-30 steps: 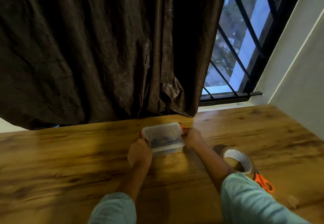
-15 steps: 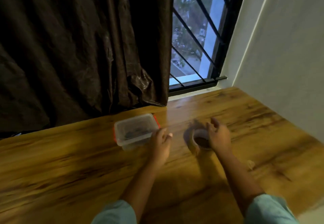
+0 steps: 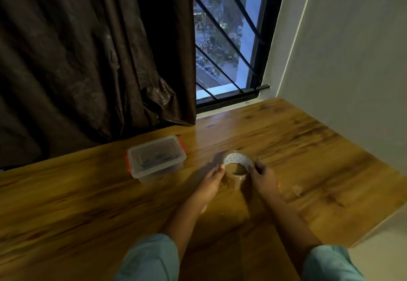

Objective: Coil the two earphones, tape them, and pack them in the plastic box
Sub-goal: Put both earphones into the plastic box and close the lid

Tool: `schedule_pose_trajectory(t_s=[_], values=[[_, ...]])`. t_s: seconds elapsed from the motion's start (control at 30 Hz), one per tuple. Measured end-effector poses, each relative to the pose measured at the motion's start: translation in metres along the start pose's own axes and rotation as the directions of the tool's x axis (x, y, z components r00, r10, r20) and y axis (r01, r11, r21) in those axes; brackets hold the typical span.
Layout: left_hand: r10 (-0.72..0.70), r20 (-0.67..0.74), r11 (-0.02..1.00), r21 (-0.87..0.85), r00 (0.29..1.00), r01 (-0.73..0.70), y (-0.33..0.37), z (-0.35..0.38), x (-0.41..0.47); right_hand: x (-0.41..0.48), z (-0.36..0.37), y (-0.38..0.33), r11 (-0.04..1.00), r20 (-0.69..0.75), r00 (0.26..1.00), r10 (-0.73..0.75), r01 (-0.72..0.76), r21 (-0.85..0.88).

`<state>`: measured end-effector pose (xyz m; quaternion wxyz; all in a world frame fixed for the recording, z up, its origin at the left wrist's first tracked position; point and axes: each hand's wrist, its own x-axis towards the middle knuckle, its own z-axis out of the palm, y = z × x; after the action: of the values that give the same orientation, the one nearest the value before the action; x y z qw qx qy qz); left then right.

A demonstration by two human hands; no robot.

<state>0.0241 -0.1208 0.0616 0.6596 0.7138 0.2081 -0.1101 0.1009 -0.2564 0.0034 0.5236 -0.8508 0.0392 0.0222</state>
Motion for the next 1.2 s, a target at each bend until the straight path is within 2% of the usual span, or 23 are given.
schedule_pose_trajectory(t_s=[0.13, 0.3, 0.4, 0.47, 0.63, 0.83, 0.9, 0.97, 1.03, 1.13, 1.2], values=[[-0.017, -0.055, 0.998, -0.057, 0.998, 0.014, -0.01, -0.012, -0.01, -0.025, 0.012, -0.018, 0.996, 0.015, 0.998, -0.055, 0.054, 0.068], [-0.038, -0.158, 0.994, -0.106, 0.987, 0.022, -0.046, -0.06, -0.039, -0.064, 0.044, -0.04, 0.981, 0.209, 0.968, -0.136, 0.102, 0.168], [-0.083, -0.277, 0.955, -0.298, 0.957, -0.003, -0.065, -0.087, -0.059, -0.089, 0.072, -0.047, 0.976, 0.352, 0.923, -0.154, 0.087, 0.198], [-0.086, -0.317, 0.938, -0.345, 0.944, -0.03, -0.074, -0.099, -0.07, -0.102, 0.087, -0.046, 0.975, 0.399, 0.894, -0.204, 0.148, 0.167], [-0.112, -0.368, 0.946, -0.324, 0.923, -0.014, -0.089, -0.121, -0.09, -0.115, 0.112, -0.045, 0.959, 0.454, 0.846, -0.279, 0.273, 0.08], [-0.141, -0.47, 0.956, -0.293, 0.871, -0.003, -0.095, -0.127, -0.095, -0.121, 0.119, -0.046, 0.955, 0.498, 0.819, -0.285, 0.288, 0.073], [-0.084, -0.578, 0.982, -0.187, 0.812, -0.032, -0.091, -0.121, -0.092, -0.12, 0.118, -0.046, 0.953, 0.509, 0.812, -0.285, 0.296, 0.061], [0.097, -0.637, 0.995, 0.065, 0.765, -0.072, -0.075, -0.112, -0.09, -0.114, 0.112, -0.047, 0.95, 0.487, 0.829, -0.274, 0.312, 0.004], [0.29, -0.611, 0.943, 0.313, 0.737, -0.112, -0.064, -0.101, -0.084, -0.1, 0.099, -0.044, 0.947, 0.446, 0.854, -0.269, 0.319, -0.039], [0.445, -0.453, 0.84, 0.509, 0.772, -0.186, -0.05, -0.079, -0.063, -0.069, 0.067, -0.032, 0.904, 0.316, 0.9, -0.3, 0.374, -0.209], [0.414, -0.345, 0.851, 0.475, 0.842, -0.224, -0.043, -0.06, -0.045, -0.049, 0.039, -0.02, 0.838, 0.198, 0.943, -0.268, 0.329, -0.436]])
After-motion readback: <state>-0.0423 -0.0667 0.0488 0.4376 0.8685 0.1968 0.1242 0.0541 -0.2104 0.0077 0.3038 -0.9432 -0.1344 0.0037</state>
